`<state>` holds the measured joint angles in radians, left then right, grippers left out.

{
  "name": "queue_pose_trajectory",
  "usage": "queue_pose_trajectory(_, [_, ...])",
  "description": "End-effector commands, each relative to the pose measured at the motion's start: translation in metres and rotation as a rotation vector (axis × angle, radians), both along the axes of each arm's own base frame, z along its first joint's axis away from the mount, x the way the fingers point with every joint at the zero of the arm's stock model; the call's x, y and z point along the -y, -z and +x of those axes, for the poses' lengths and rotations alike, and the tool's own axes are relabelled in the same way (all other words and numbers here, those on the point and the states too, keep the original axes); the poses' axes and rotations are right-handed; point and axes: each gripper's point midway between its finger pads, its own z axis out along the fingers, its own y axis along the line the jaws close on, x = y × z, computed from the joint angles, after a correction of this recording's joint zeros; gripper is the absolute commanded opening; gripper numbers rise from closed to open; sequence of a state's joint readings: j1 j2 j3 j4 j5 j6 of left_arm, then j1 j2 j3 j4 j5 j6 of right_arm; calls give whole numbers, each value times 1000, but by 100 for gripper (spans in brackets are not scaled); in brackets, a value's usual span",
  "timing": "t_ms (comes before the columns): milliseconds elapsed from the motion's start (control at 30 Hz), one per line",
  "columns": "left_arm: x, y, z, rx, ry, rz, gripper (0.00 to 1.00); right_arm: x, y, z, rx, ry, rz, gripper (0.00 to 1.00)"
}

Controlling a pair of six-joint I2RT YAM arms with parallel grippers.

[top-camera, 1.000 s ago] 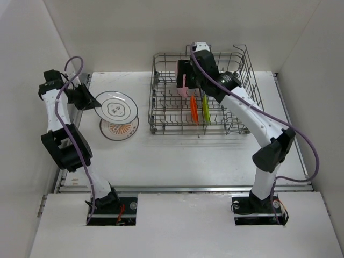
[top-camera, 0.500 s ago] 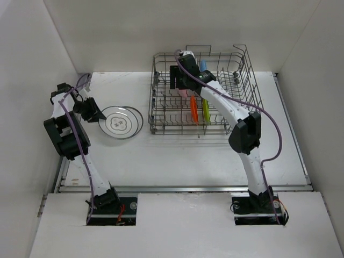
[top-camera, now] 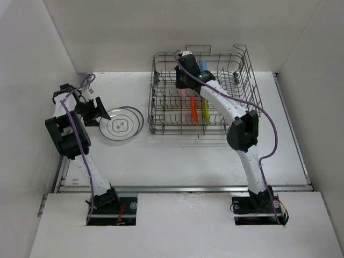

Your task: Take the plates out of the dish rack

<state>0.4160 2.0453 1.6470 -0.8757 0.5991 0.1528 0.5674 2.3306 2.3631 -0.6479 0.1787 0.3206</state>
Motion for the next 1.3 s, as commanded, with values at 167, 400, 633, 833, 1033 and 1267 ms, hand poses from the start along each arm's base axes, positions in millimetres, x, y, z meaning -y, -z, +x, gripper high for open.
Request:
queue_pose_trajectory(167, [7,-22,-5,37,27,-1,94,20,-123,-8,250,38,59,0])
queue_pose_trajectory(400, [8,-34,-2,78,38,0,96,28,-190,-30,376,-9,117,0])
queue_pose_trajectory(633, [23,-27,4,77,98,-11,99,25,-228,-63,419,-79,164,0])
queue_pose_trajectory(833, [34,-29,11,97,99,-63,99,7,-253,-121,438,-241,201,0])
queue_pose_trajectory(1033, [31,-31,13,91,90,-53,99,2,-242,-185,339,-348,173,0])
queue_pose_trajectory(1267, [8,-45,15,112,43,106,99,5,-162,-317,97,-539,-23,0])
